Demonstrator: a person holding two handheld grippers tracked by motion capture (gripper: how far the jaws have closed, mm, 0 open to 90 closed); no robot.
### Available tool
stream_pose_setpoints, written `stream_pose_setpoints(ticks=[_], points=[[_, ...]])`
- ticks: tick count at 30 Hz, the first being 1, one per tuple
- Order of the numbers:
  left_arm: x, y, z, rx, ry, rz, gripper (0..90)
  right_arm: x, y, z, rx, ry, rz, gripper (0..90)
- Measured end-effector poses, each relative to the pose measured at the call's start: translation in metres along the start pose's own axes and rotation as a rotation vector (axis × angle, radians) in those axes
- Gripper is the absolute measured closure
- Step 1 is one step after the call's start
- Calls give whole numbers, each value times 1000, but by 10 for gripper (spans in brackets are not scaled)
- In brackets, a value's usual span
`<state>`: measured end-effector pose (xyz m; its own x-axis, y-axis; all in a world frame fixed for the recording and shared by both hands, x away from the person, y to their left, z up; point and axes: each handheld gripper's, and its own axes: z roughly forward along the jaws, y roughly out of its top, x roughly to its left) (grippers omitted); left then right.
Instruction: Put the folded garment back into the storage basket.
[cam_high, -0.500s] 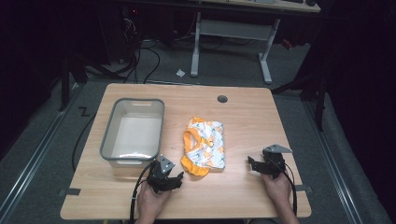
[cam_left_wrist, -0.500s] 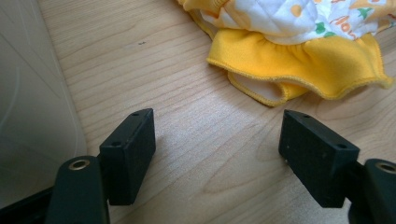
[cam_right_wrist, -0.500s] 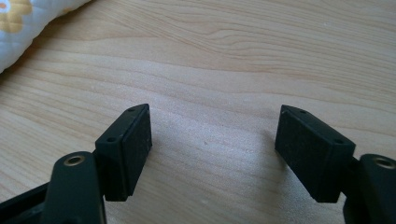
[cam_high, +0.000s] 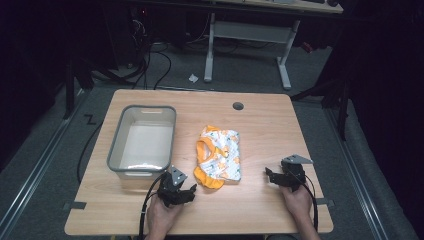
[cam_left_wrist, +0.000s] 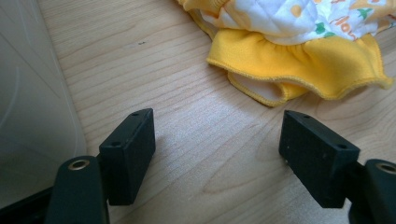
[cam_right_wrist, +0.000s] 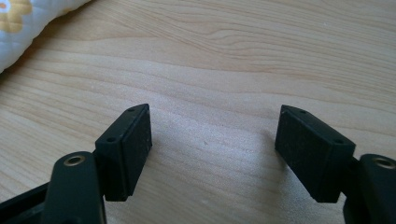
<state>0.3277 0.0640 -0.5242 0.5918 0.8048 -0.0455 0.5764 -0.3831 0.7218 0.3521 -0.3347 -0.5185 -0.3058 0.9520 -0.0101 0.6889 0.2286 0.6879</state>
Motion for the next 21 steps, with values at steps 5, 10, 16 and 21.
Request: stream_pose_setpoints(ticks=[5, 10, 16, 21], points=[[0, 0, 0, 1, -3, 2, 264, 0, 0, 0, 0, 0, 1, 274], [-1, 0, 0, 2, 3, -2, 264, 0, 0, 0, -1, 0, 1, 274], [-2, 0, 0, 4, 3, -6, 260, 0, 0, 0, 0, 0, 1, 274], [-2, 0, 0, 1, 1, -17, 259, 0, 0, 0, 0, 0, 0, 273]])
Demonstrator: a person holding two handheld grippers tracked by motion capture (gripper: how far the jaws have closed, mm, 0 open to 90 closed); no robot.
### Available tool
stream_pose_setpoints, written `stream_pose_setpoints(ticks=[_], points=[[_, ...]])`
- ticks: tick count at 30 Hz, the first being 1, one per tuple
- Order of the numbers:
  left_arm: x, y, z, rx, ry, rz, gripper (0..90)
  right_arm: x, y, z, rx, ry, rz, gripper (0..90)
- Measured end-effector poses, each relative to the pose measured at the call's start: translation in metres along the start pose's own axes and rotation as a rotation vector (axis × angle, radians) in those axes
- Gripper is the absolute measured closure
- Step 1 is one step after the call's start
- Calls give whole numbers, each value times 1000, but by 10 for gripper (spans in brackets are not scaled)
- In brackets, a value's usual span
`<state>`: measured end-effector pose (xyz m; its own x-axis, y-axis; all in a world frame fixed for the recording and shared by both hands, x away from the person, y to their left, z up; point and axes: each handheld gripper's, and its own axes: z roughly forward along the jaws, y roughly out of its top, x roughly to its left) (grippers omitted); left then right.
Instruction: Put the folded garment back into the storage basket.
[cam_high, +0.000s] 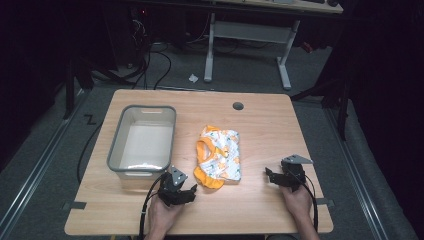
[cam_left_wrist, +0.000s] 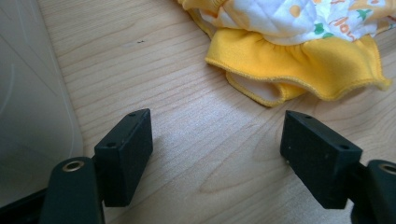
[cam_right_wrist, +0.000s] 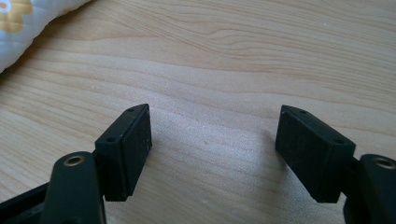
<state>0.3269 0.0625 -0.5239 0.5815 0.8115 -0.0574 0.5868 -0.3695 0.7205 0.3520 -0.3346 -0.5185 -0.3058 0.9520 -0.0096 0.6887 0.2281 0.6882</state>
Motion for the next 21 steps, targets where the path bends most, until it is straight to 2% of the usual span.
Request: stream_pose_setpoints(ticks=[4, 11, 14, 19, 21], points=[[2, 1, -1, 3, -27, -22, 275, 0, 0, 0, 0, 0, 0, 273], [-5, 6, -5, -7, -58, -11, 285, 0, 0, 0, 0, 0, 0, 273], [-9, 13, -9, -19, -84, -23, 286, 0, 0, 0, 0, 0, -1, 273], [-11, 22, -11, -34, -93, -19, 289, 0, 0, 0, 1, 0, -1, 273], [-11, 29, -10, -39, -111, -24, 290, 0, 0, 0, 0, 0, -2, 273]])
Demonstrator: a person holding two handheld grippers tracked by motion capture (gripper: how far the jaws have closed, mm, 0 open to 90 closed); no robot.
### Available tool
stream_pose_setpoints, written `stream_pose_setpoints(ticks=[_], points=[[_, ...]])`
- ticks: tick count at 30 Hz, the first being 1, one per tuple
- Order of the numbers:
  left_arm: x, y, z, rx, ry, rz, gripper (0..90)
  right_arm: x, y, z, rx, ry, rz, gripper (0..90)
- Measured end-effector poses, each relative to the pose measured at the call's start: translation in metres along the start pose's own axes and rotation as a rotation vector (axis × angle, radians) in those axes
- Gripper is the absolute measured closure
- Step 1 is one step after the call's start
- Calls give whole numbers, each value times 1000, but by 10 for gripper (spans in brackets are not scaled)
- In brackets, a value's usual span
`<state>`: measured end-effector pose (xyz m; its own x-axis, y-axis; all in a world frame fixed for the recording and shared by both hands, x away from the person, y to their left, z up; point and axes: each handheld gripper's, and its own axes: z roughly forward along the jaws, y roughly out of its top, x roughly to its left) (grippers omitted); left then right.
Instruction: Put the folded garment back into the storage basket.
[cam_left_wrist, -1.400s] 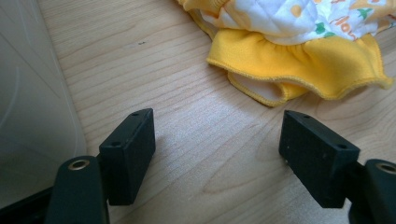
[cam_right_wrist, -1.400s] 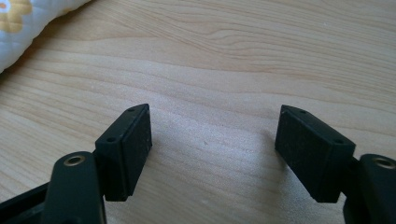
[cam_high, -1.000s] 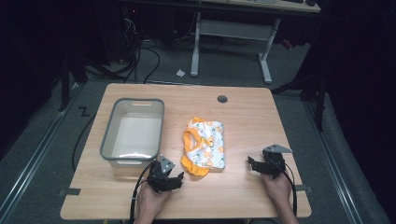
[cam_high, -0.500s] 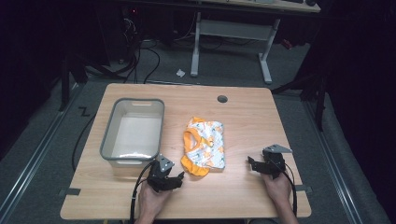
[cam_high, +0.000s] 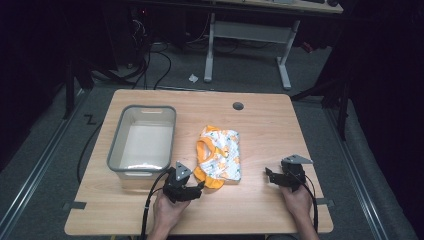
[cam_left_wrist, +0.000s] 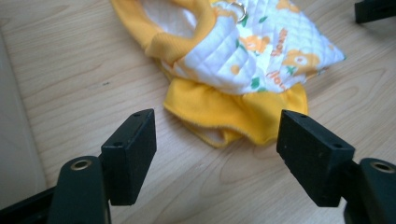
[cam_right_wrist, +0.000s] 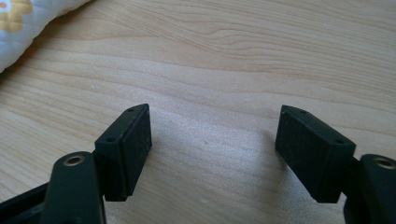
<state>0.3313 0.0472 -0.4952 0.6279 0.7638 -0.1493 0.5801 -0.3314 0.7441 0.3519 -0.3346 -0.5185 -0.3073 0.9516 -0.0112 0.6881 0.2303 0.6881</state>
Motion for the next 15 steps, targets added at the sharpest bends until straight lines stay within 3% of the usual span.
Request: stream_pose_setpoints(ticks=[7, 11, 15], points=[[-2, 8, 3, 6, -26, -6, 297, 0, 0, 0, 0, 0, 0, 272], [-1, 15, 4, 1, -46, -39, 300, 0, 0, 0, 0, 0, 1, 272], [-2, 19, 5, 5, -44, -31, 301, 0, 0, 0, 0, 0, 0, 272]])
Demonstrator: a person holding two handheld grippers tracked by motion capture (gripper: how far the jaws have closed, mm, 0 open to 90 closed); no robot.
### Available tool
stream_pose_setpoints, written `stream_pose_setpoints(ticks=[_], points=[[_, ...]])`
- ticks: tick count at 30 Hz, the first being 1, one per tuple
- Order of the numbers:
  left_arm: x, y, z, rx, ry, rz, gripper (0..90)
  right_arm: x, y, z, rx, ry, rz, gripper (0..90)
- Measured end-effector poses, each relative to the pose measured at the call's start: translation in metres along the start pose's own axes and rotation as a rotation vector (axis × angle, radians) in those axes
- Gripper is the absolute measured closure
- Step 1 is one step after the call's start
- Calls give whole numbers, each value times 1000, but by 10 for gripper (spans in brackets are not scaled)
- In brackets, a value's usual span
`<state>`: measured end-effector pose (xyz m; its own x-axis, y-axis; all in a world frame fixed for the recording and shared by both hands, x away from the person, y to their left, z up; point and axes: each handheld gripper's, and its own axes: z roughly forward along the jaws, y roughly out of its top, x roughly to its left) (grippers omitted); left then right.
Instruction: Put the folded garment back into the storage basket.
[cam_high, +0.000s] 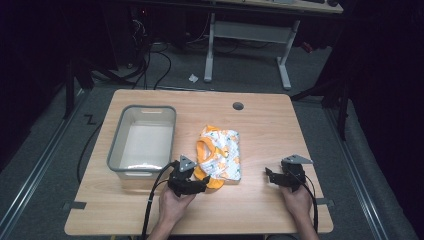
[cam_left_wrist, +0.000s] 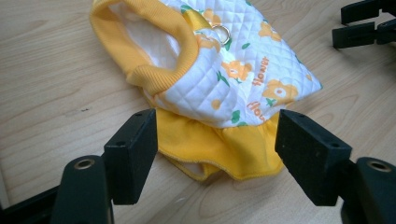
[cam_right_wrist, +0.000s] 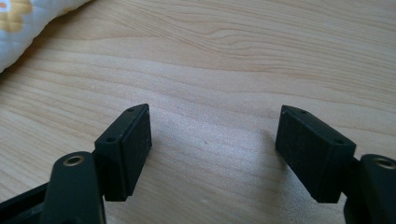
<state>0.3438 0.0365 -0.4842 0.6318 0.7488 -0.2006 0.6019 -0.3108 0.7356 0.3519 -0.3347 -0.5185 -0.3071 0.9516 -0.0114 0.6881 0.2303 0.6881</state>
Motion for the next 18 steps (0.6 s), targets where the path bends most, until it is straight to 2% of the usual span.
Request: stream_pose_setpoints(ticks=[6, 12, 18], points=[[-1, 7, 5, 6, -2, -4, 288, 0, 0, 0, 0, 0, -1, 272], [-6, 17, 15, 42, 2, 28, 279, 0, 0, 0, 0, 0, -1, 271], [-5, 24, 24, 50, 4, 29, 276, 0, 0, 0, 0, 0, -1, 272]])
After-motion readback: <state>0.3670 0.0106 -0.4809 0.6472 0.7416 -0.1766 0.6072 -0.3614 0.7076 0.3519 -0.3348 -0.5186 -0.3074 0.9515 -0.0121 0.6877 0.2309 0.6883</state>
